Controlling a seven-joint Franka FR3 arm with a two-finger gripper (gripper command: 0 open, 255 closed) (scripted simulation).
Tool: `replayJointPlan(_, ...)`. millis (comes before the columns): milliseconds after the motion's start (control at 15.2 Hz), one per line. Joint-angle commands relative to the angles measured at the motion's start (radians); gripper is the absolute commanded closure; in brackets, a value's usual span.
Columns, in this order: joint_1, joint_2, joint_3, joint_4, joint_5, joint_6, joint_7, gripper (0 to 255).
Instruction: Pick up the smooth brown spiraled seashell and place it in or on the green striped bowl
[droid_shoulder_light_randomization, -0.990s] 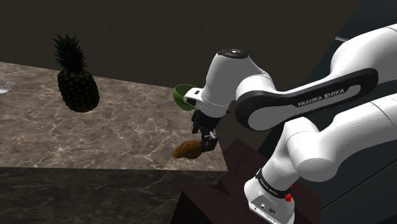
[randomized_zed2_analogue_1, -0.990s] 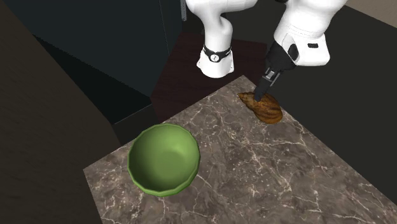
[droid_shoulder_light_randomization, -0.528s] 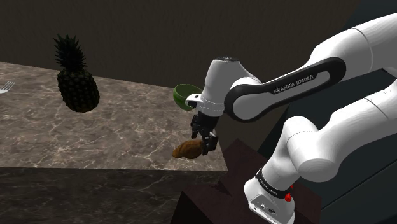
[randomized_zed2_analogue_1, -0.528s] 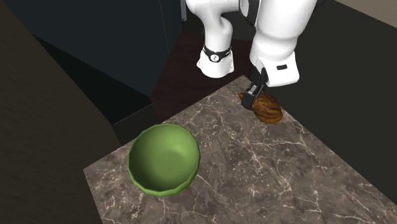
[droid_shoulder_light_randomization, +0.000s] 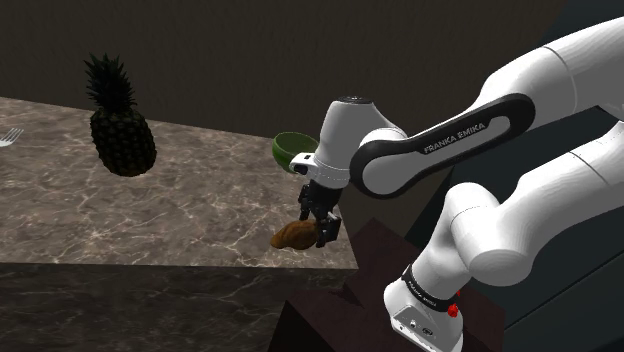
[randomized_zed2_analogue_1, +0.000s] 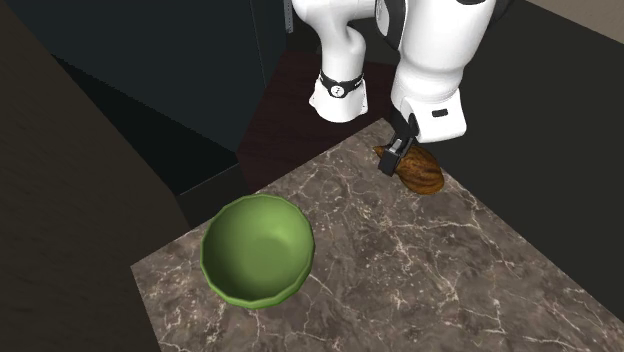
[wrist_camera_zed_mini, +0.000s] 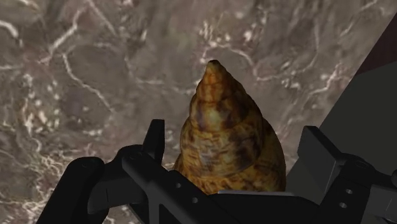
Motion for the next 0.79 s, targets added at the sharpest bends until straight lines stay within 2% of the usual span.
replayJointPlan(0, 0.000, 0.000, 0.000, 0.000, 0.000, 0.000, 0.000, 0)
replayJointPlan(66, 0.000, 0.000, 0.000, 0.000, 0.000, 0.000, 0.000, 255)
replayJointPlan(726, -0.001, -0.013, 0.000, 0.006, -0.002, -0.019, 0.002, 255)
